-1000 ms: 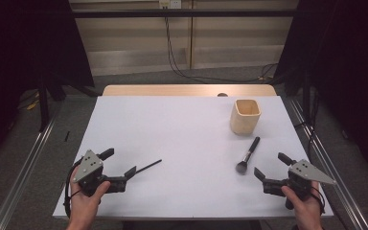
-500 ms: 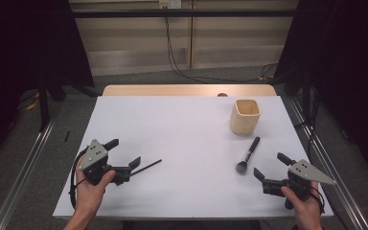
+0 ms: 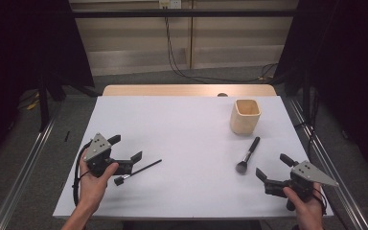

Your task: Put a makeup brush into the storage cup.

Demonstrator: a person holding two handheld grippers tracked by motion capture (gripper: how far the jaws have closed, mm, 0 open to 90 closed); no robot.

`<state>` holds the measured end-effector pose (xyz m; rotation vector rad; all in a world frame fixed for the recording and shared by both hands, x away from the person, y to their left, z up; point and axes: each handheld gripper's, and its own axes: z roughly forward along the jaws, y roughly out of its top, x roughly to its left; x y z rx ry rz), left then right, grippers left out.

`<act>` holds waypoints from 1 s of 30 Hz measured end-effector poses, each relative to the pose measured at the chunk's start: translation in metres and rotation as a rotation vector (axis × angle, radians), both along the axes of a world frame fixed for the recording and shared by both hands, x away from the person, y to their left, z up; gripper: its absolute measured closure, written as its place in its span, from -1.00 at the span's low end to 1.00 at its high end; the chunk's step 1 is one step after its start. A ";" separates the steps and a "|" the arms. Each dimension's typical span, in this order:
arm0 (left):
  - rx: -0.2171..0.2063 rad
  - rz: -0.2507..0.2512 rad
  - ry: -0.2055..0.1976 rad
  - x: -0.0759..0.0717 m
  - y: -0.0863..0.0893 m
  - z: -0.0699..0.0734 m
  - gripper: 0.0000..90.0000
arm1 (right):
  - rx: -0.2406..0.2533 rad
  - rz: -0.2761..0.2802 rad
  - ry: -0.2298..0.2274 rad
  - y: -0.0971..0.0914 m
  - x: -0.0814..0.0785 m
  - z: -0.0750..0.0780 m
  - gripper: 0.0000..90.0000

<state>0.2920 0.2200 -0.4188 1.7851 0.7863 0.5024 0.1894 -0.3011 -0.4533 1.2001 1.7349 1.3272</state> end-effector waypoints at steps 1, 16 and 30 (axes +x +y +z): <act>0.001 -0.005 0.007 0.001 0.000 0.000 -0.94 | -0.004 0.001 -0.001 -0.002 0.000 0.000 -1.00; 0.062 -0.058 0.131 0.014 0.001 -0.005 -0.90 | -0.006 0.009 0.024 -0.004 -0.005 -0.002 -0.99; 0.235 -0.119 0.231 0.026 -0.004 0.001 -0.88 | -0.011 0.022 0.028 -0.002 -0.004 -0.003 -0.99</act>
